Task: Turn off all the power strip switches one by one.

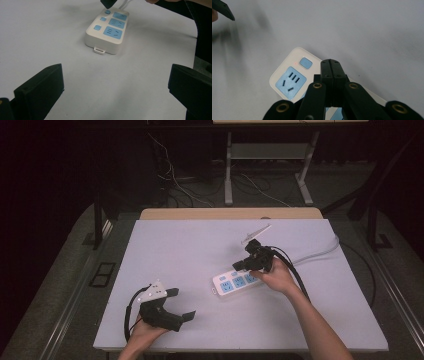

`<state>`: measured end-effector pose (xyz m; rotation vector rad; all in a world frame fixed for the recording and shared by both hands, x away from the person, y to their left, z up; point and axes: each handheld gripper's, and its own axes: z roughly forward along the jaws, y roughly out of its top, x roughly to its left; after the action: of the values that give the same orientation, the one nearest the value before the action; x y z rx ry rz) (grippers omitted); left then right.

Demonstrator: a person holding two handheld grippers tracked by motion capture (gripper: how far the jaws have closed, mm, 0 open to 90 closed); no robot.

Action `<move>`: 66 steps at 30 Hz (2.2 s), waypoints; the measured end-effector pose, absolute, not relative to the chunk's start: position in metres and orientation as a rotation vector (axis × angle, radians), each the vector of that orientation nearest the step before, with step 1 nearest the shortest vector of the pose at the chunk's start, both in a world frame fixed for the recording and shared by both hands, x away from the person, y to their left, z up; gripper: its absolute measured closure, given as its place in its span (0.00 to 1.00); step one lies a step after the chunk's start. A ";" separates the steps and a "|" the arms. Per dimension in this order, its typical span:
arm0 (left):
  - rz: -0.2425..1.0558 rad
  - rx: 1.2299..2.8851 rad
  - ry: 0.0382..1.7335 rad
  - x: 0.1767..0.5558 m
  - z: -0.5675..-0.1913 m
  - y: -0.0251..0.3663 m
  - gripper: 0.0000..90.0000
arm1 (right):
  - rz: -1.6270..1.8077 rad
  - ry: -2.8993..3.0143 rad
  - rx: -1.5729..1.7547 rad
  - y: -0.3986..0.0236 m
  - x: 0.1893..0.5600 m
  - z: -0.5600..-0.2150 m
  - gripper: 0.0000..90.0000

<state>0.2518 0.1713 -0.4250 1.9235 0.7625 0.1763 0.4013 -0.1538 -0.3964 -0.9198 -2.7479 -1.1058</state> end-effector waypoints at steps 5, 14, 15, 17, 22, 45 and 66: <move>0.175 1.925 0.764 0.252 -0.425 0.172 0.00 | -1.082 -2.750 -0.917 -0.151 0.404 -0.402 1.00; 0.176 1.926 0.762 0.252 -0.425 0.172 0.00 | -1.058 -2.742 -0.925 -0.147 0.406 -0.412 1.00; 0.176 1.926 0.763 0.252 -0.425 0.172 0.00 | -1.051 -2.741 -0.927 -0.147 0.406 -0.413 1.00; 0.175 1.926 0.764 0.252 -0.425 0.172 0.00 | -1.047 -2.741 -0.925 -0.147 0.406 -0.415 1.00; 0.174 1.926 0.762 0.252 -0.425 0.171 0.00 | -1.070 -2.713 -0.930 -0.149 0.408 -0.417 1.00; 0.167 1.930 0.764 0.250 -0.426 0.168 0.00 | -1.126 -2.706 -0.921 -0.152 0.403 -0.422 1.00; 0.166 1.934 0.767 0.252 -0.427 0.170 0.00 | -1.149 -2.709 -0.941 -0.152 0.400 -0.422 1.00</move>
<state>0.2518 0.1696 -0.4270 1.9344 0.7665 0.1657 0.3997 -0.1524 -0.4217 -0.9414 -2.7091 -1.1486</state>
